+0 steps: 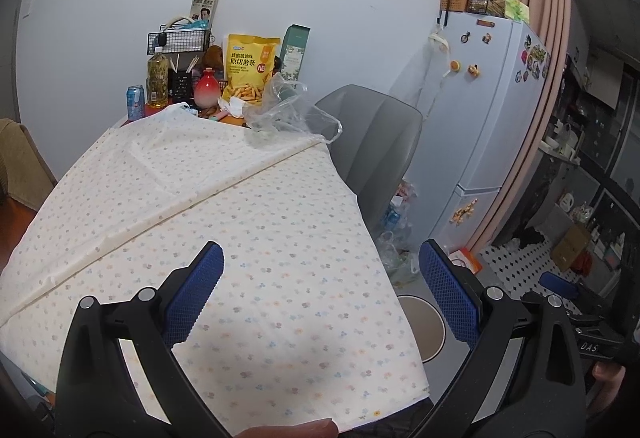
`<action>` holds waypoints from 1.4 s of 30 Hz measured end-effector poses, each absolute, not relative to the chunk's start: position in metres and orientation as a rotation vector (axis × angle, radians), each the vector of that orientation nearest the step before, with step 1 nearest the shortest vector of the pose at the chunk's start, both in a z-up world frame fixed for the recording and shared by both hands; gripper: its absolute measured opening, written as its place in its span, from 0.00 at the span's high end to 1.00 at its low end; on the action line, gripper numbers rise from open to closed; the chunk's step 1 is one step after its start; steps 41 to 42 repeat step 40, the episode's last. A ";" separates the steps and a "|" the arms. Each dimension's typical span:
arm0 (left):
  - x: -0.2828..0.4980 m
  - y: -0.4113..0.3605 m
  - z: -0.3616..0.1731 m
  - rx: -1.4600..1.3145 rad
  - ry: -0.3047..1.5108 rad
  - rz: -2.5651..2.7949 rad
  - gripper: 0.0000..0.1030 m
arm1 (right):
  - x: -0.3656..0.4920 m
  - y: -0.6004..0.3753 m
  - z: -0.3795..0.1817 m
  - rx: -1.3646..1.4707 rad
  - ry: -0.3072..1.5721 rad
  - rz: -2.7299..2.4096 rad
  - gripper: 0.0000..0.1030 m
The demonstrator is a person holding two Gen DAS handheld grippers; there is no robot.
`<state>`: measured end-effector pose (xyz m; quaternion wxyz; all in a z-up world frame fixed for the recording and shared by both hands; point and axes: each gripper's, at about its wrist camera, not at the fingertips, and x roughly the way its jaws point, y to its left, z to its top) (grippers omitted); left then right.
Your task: Collect trash
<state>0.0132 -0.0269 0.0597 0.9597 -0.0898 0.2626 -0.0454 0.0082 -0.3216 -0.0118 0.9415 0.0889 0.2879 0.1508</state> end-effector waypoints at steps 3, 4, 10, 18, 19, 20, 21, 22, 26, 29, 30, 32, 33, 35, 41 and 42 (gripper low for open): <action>0.013 -0.027 0.060 -0.183 0.532 -0.092 0.06 | 0.008 -0.322 -0.012 0.181 0.587 0.308 0.08; 0.013 -0.027 0.060 -0.182 0.532 -0.092 0.06 | 0.008 -0.322 -0.011 0.181 0.587 0.309 0.08; 0.013 -0.028 0.059 -0.177 0.533 -0.094 0.06 | 0.007 -0.323 -0.010 0.187 0.580 0.307 0.08; 0.013 -0.030 0.058 -0.173 0.534 -0.100 0.06 | 0.005 -0.322 -0.009 0.186 0.578 0.304 0.08; 0.013 -0.030 0.058 -0.174 0.535 -0.101 0.06 | 0.004 -0.322 -0.009 0.185 0.580 0.303 0.08; 0.014 -0.030 0.057 -0.174 0.536 -0.102 0.06 | 0.004 -0.322 -0.009 0.183 0.581 0.302 0.08; 0.015 -0.031 0.056 -0.175 0.539 -0.104 0.06 | 0.005 -0.322 -0.008 0.183 0.581 0.301 0.08; 0.016 -0.030 0.055 -0.175 0.542 -0.105 0.06 | 0.005 -0.322 -0.009 0.183 0.583 0.299 0.08; 0.017 -0.030 0.049 -0.163 0.551 -0.101 0.06 | 0.008 -0.320 -0.012 0.184 0.593 0.294 0.08; 0.020 -0.028 0.044 -0.173 0.564 -0.103 0.06 | 0.011 -0.316 -0.016 0.180 0.607 0.293 0.08; 0.021 -0.028 0.043 -0.172 0.566 -0.102 0.06 | 0.012 -0.315 -0.016 0.178 0.609 0.293 0.08; 0.023 -0.028 0.042 -0.168 0.570 -0.098 0.06 | 0.013 -0.312 -0.018 0.176 0.613 0.295 0.08; 0.023 -0.028 0.040 -0.167 0.572 -0.094 0.06 | 0.014 -0.312 -0.019 0.175 0.614 0.294 0.08; 0.024 -0.029 0.039 -0.169 0.575 -0.108 0.06 | 0.015 -0.311 -0.020 0.176 0.618 0.293 0.08; 0.026 -0.027 0.035 -0.173 0.587 -0.116 0.06 | 0.018 -0.308 -0.024 0.177 0.631 0.291 0.08; 0.026 -0.027 0.035 -0.173 0.587 -0.116 0.06 | 0.018 -0.308 -0.024 0.177 0.631 0.291 0.08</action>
